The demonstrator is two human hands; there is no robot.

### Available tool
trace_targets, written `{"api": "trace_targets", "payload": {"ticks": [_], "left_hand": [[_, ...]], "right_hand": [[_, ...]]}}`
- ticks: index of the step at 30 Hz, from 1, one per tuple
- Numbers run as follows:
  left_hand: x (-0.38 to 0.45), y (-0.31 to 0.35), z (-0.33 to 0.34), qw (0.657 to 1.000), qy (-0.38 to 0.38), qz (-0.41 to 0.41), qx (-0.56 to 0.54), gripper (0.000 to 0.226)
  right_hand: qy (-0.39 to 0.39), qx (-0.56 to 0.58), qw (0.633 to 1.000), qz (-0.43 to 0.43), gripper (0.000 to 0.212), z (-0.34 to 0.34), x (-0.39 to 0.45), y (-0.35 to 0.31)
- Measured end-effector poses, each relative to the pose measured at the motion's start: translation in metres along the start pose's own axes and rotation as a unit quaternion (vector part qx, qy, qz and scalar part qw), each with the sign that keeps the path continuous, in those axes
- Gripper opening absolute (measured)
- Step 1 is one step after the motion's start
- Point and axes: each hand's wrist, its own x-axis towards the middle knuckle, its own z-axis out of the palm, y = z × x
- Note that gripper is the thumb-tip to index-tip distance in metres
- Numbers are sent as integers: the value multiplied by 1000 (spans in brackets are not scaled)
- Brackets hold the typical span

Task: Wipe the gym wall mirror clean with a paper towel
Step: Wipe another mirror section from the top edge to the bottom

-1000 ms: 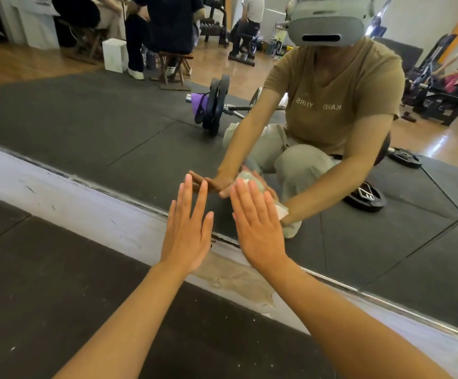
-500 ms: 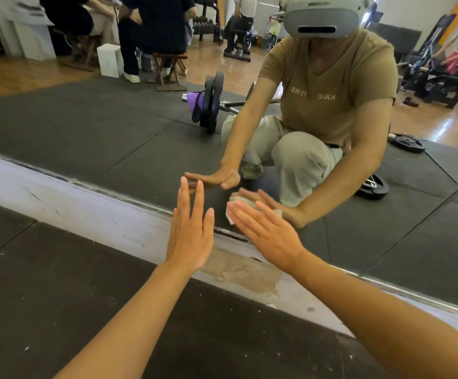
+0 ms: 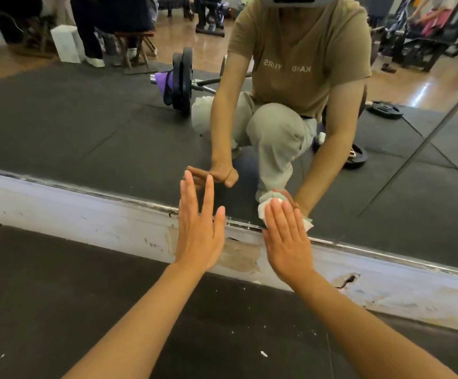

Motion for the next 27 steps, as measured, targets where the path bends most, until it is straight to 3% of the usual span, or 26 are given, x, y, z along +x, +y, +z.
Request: {"api": "trace_targets", "payload": {"ticks": [7, 12, 17, 22, 27], "left_hand": [[0, 1, 8, 1000, 29, 7, 4, 69], [0, 13, 14, 994, 53, 83, 41, 69], [-2, 13, 26, 991, 47, 112, 61, 69], [-5, 11, 35, 993, 13, 106, 55, 70], [-4, 8, 35, 993, 2, 96, 67, 69]], "right_hand": [[-47, -36, 998, -16, 81, -9, -17, 14], [40, -75, 995, 49, 76, -43, 11, 51], [73, -21, 989, 130, 92, -49, -2, 68], [1, -22, 996, 85, 83, -26, -81, 66], [-14, -10, 994, 104, 77, -33, -64, 63]]}}
